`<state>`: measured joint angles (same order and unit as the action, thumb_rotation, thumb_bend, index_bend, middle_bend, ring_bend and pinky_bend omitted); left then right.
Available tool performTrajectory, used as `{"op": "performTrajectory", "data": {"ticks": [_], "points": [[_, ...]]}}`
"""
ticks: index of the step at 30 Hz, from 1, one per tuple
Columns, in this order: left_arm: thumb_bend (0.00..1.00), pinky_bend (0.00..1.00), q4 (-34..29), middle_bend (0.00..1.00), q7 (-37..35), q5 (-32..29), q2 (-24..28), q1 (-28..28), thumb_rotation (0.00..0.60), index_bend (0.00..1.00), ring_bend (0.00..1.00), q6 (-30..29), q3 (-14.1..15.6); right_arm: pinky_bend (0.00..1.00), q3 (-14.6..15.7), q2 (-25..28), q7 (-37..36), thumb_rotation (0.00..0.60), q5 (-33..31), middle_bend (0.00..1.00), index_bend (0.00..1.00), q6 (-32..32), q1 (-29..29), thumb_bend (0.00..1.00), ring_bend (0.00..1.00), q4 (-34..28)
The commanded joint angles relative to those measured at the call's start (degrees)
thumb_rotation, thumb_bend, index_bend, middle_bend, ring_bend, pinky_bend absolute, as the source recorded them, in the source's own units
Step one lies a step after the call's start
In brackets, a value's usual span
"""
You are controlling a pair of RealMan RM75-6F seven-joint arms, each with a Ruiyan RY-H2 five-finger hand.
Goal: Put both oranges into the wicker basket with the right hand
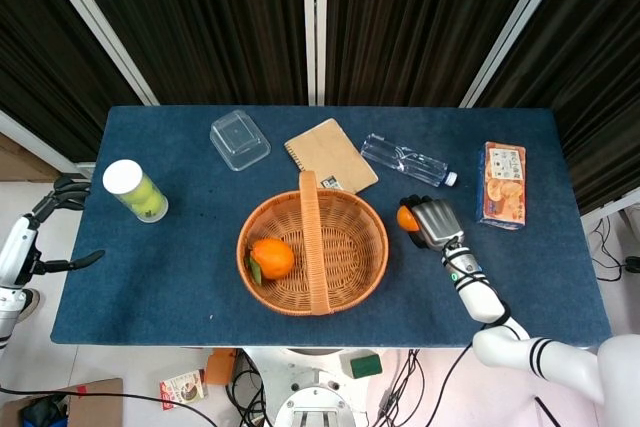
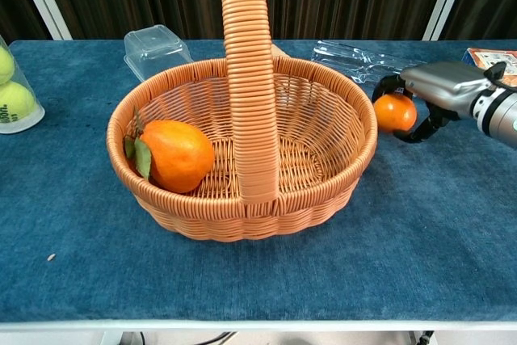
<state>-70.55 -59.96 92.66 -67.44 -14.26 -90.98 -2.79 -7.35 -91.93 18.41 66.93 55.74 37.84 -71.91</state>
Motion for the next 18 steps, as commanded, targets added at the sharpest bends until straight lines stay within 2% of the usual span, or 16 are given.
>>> {"op": "performTrajectory", "data": {"ticks": [1, 5, 9, 13, 18], "points": [[0.09, 0.34, 0.0, 0.19, 0.0, 0.1, 0.0, -0.1, 0.6, 0.25, 0.19, 0.0, 0.0, 0.59, -1.3, 4.6, -3.7, 0.6, 3.9, 0.47, 0.62, 4.6, -1.4, 0.45, 0.35, -6.0], [0.09, 0.34, 0.1, 0.19, 0.3, 0.4, -0.1, -0.1, 0.6, 0.25, 0.19, -0.3, 0.0, 0.59, -2.2, 10.7, -5.6, 0.6, 9.5, 0.47, 0.62, 10.5, -3.0, 0.44, 0.35, -15.0], [0.09, 0.34, 0.2, 0.19, 0.8, 0.3, -0.3, 0.5, 0.6, 0.25, 0.19, -1.2, -0.1, 0.59, -1.8, 14.3, -5.0, 0.6, 14.2, 0.47, 0.62, 13.2, -3.5, 0.43, 0.35, -22.3], [0.09, 0.34, 0.3, 0.19, 0.3, 0.0, -0.3, 1.0, 0.6, 0.25, 0.19, -1.8, -0.2, 0.59, -1.0, 13.6, -3.5, 0.6, 16.7, 0.48, 0.63, 11.4, -2.1, 0.43, 0.35, -25.7], [0.09, 0.34, 0.0, 0.19, 0.4, 0.0, 0.1, 1.4, 0.6, 0.25, 0.19, -2.5, -0.3, 0.59, -0.9, 8.9, -0.3, 0.6, 15.9, 0.48, 0.63, 6.9, 0.9, 0.43, 0.35, -24.9]]}}
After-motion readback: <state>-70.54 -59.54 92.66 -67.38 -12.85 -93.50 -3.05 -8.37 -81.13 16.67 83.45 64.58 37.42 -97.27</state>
